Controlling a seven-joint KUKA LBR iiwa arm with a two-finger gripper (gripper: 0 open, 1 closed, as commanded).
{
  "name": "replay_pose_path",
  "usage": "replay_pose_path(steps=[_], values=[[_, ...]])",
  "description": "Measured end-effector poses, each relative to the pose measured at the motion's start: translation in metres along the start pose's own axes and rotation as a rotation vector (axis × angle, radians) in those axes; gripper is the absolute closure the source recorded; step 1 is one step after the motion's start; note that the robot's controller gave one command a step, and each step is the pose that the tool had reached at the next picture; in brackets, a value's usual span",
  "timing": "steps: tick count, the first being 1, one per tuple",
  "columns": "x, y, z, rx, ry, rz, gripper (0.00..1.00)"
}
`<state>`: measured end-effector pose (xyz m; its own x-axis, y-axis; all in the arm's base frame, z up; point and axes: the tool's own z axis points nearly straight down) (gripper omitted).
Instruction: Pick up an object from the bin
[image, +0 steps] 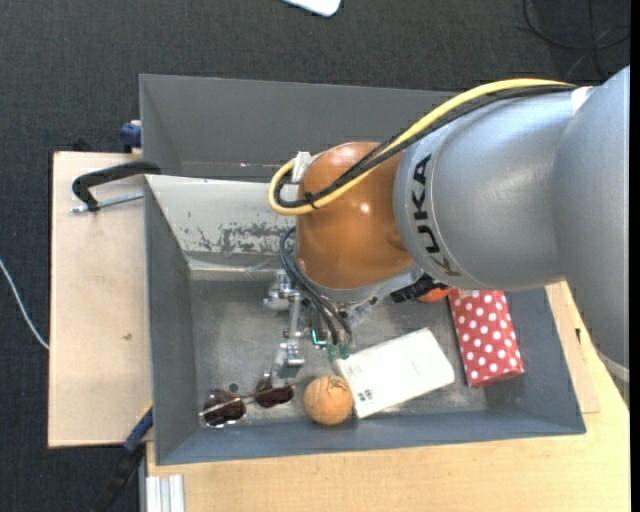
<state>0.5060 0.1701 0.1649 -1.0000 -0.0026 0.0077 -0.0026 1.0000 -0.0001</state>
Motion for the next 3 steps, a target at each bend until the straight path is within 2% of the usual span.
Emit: replay_pose_path(steps=[1, 2, 3], values=[[-0.001, -0.001, -0.004, -0.001, -0.007, 0.002, 0.0], [-0.001, -0.006, 0.007, -0.003, -0.013, -0.054, 0.0], [0.0, -0.019, 0.086, 0.003, -0.005, -0.545, 1.0]])
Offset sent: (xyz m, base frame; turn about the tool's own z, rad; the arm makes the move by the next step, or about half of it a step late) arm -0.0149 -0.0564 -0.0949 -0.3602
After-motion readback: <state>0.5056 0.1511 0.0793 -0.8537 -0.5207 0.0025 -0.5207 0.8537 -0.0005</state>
